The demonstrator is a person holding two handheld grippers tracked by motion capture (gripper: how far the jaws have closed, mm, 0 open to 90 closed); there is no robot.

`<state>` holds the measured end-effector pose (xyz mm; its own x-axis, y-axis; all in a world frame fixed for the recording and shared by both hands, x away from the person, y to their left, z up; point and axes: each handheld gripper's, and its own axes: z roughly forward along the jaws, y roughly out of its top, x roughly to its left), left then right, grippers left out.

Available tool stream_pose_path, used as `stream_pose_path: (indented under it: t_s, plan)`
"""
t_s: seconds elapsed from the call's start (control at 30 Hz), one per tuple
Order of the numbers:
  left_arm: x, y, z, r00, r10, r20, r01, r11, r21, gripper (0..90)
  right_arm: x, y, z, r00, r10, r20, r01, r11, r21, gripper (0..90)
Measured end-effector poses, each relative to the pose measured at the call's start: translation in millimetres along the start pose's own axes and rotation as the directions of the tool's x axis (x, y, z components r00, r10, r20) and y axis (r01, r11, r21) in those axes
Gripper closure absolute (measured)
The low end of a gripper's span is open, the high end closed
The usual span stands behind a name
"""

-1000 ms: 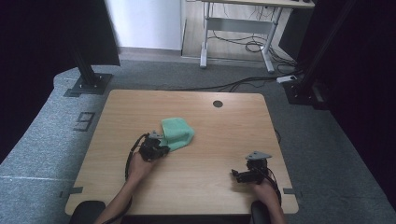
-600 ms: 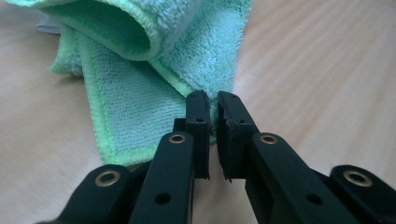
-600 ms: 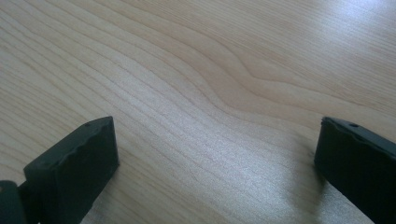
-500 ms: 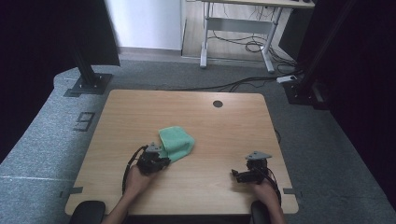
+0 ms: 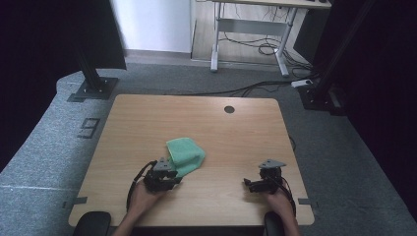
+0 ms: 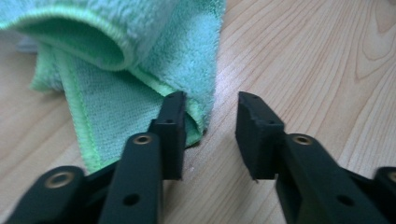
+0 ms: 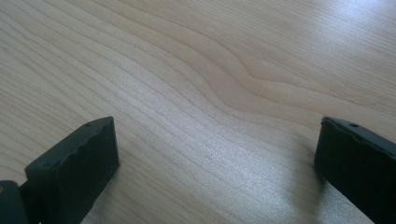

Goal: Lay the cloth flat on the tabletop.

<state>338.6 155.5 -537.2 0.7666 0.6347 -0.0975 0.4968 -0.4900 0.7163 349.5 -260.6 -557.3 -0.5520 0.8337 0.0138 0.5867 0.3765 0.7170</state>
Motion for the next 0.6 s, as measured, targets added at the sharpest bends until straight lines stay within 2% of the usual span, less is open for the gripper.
stream_pose_path:
  t_s: [0.17, 0.27, 0.43, 0.53, 0.57, 0.6]
  plan:
    - [4.7, 2.6, -14.1, 0.9999, -0.013, 0.002, 0.013, 0.9995, -0.029, 52.5, -0.5, -0.1, -0.2, 1.0, -0.001, -0.003, 0.001, 1.0, -0.001, 0.0]
    - [17.0, -0.9, -24.0, 0.9976, -0.045, -0.053, 0.043, 0.9984, -0.037, 49.0, -1.3, 0.3, 0.2, 0.9999, -0.006, -0.008, 0.006, 1.0, -0.002, 0.0]
    - [34.9, -7.3, -17.9, 0.9882, -0.111, -0.106, 0.11, 0.9939, -0.015, 34.6, -0.6, 1.3, 1.0, 0.9999, -0.008, -0.01, 0.008, 1.0, -0.001, 0.1]
    - [39.7, -9.4, -10.7, 0.9811, -0.133, -0.141, 0.135, 0.9909, 0.004, 25.6, 0.3, 2.0, 1.4, 0.9999, -0.009, -0.012, 0.009, 1.0, 0.001, 0.2]
    - [39.7, -9.4, -10.7, 0.9811, -0.133, -0.141, 0.135, 0.9909, 0.004, 22.8, 0.3, 2.0, 1.4, 0.9999, -0.009, -0.012, 0.009, 1.0, 0.001, 0.2]
    - [41.6, -9.4, -8.6, 0.9775, -0.146, -0.153, 0.148, 0.989, 0.003, 20.4, 0.6, 2.4, 1.3, 0.9999, -0.01, -0.012, 0.01, 1.0, 0.003, 1.0]
